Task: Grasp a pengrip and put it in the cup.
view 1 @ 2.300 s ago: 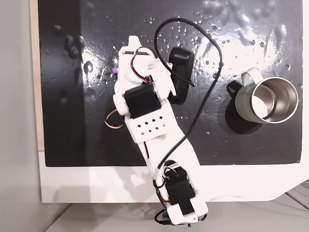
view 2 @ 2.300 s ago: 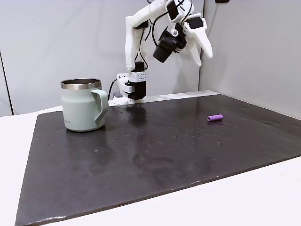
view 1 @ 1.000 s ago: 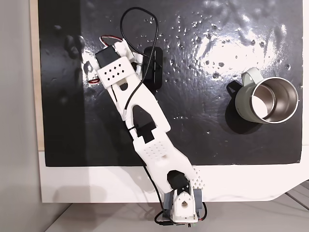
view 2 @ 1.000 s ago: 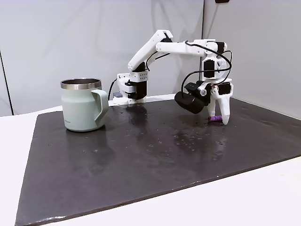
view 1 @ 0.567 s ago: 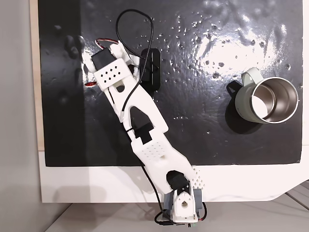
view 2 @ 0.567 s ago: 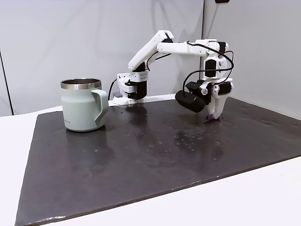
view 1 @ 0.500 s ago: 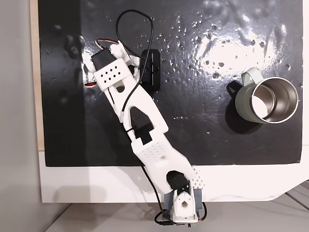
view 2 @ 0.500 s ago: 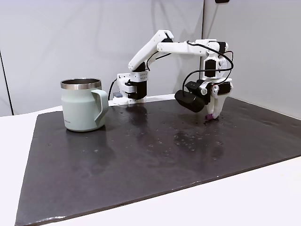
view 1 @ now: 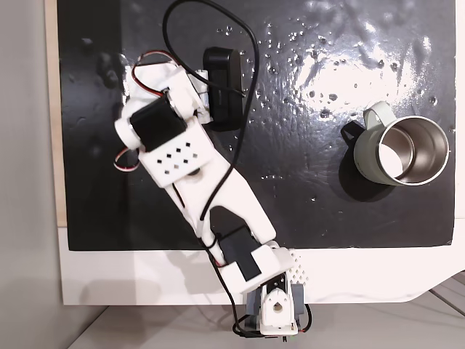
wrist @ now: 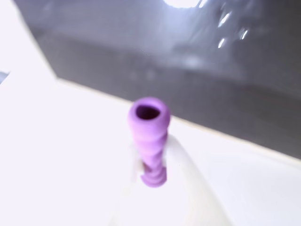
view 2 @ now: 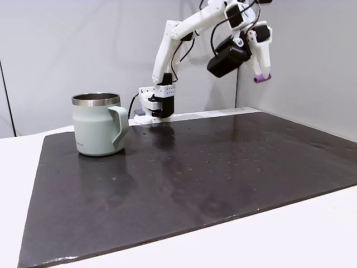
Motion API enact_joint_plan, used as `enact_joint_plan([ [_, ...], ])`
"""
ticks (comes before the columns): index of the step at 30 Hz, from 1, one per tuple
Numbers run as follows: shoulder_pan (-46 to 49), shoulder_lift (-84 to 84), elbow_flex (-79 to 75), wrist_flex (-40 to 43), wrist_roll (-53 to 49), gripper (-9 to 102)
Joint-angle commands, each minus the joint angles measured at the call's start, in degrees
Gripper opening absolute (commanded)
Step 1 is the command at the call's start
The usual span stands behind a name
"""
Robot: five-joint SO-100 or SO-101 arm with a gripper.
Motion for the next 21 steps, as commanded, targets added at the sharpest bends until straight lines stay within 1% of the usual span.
enact_joint_plan([
  [1, 2.4, 9.4, 0.0, 1.1, -1.6, 0],
  [4, 5.8, 13.7, 2.7, 1.1, -1.7, 0],
  [6, 9.8, 16.6, 5.8, 1.1, -0.8, 0],
  [13, 29.3, 25.3, 12.7, 2.4, 0.4, 0],
  [21, 49.7, 27.4, 10.3, 7.6, 1.1, 0],
])
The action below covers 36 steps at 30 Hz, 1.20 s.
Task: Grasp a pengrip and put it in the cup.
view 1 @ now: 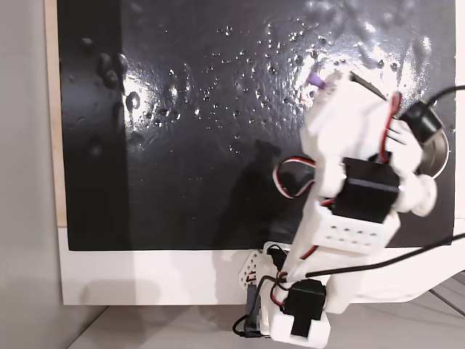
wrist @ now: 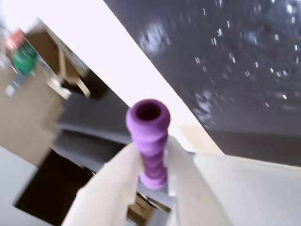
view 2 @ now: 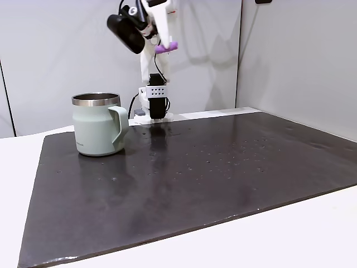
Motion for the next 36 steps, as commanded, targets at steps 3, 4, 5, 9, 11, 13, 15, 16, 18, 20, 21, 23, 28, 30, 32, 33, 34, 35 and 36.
enact_joint_plan([
  [3, 12.3, 4.1, -1.2, 2.0, 0.9, 0],
  [4, 14.2, 4.4, -0.8, 2.0, 0.1, 0],
  [5, 16.2, 4.5, -0.4, 2.0, -0.7, 0],
  [9, 22.5, 3.8, 1.5, 1.4, -3.3, 0],
  [11, 24.8, 2.7, 2.7, 1.1, -3.4, 0],
  [13, 26.5, 1.5, 4.4, 0.8, -3.6, 0],
  [15, 27.6, 0.5, 6.3, 0.3, -3.7, 0],
  [16, 28.0, 0.1, 7.2, -0.1, -3.9, 0],
  [18, 29.0, -0.4, 9.3, -1.4, -4.2, 0],
  [20, 29.5, -1.1, 10.6, -2.5, -4.7, 0],
  [21, 29.6, -1.5, 10.8, -2.5, -4.8, 0],
  [23, 29.6, -2.0, 11.3, -2.5, -5.1, 1],
  [28, 30.5, -2.1, 12.9, -1.6, -4.7, 32],
  [30, 30.9, -2.0, 12.6, -1.6, -4.8, 35],
  [32, 31.1, -2.0, 12.6, -1.6, -4.9, 36],
  [33, 31.1, -2.0, 12.6, -1.6, -4.9, 36],
  [34, 31.1, -2.0, 12.6, -1.6, -4.9, 36],
  [35, 31.1, -1.8, 12.6, -1.5, -5.0, 36],
  [36, 31.1, -1.6, 12.7, -1.4, -5.2, 36],
])
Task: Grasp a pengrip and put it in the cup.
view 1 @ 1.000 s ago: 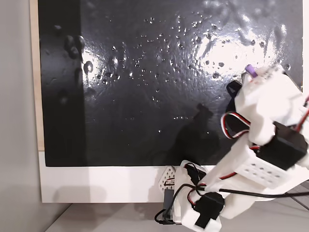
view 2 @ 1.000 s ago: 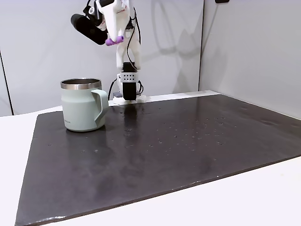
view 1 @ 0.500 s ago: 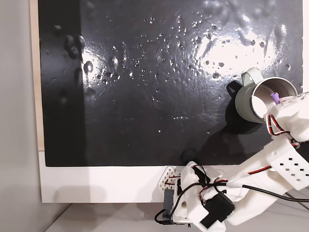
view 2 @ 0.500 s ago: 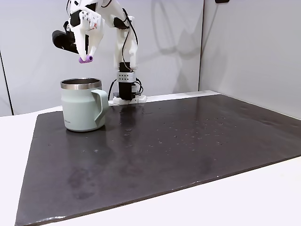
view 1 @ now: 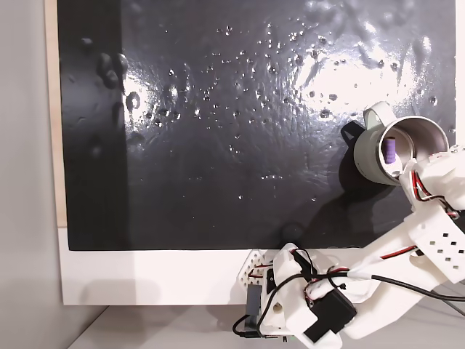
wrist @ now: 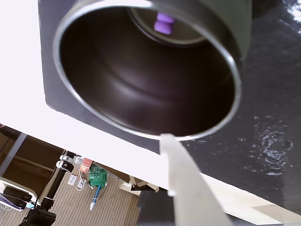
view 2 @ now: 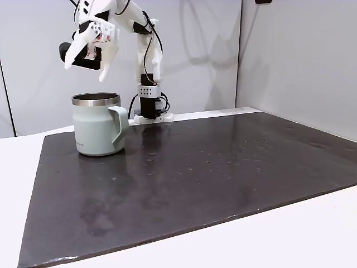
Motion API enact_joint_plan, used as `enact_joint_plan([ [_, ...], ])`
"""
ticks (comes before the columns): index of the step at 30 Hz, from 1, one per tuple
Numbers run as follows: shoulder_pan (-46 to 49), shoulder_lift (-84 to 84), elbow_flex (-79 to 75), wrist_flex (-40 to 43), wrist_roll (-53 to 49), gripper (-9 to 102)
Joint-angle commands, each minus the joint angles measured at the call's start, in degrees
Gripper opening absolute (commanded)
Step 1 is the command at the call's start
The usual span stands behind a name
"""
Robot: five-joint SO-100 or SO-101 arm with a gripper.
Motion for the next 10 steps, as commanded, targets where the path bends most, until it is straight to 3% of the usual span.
enact_joint_plan([
  [1, 0.7, 1.1, -0.5, -0.2, -1.0, 36],
  [10, -0.2, 2.8, -0.4, 0.8, -1.1, 36],
])
